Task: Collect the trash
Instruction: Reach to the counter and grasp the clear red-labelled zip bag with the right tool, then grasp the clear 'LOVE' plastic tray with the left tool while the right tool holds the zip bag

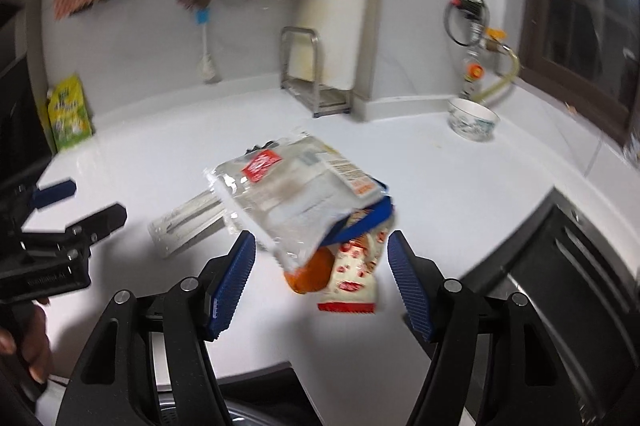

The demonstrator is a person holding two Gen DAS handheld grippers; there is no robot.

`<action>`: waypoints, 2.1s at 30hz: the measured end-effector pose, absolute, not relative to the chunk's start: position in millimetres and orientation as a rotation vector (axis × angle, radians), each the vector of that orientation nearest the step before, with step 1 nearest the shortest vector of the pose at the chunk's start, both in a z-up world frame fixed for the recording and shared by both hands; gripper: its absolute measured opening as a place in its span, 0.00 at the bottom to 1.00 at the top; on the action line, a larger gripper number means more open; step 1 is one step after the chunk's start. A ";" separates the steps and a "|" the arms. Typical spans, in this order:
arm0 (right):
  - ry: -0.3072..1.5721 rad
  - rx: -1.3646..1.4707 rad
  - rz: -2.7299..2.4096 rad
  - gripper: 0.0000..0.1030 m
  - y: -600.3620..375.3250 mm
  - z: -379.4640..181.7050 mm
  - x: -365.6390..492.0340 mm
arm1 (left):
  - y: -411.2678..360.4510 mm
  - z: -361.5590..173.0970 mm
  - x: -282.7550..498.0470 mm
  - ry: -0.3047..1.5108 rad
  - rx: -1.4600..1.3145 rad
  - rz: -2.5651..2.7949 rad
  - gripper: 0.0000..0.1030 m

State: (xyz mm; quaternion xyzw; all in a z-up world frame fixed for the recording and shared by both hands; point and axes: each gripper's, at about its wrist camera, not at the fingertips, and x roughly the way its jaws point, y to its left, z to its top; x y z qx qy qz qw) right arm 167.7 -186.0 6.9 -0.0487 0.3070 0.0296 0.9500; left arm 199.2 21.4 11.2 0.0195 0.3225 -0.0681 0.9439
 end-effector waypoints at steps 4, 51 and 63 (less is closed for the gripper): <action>0.605 -0.238 0.056 0.64 -165.6 -3.1 173.0 | 28.3 4.9 203.8 0.669 0.022 -0.133 0.94; 0.488 0.089 0.112 0.09 -248.4 16.9 183.8 | -26.1 -35.4 281.1 0.855 0.056 -0.220 0.94; 0.496 0.103 0.122 0.09 -251.0 17.5 182.4 | -39.3 -46.7 304.6 0.925 0.065 -0.251 0.65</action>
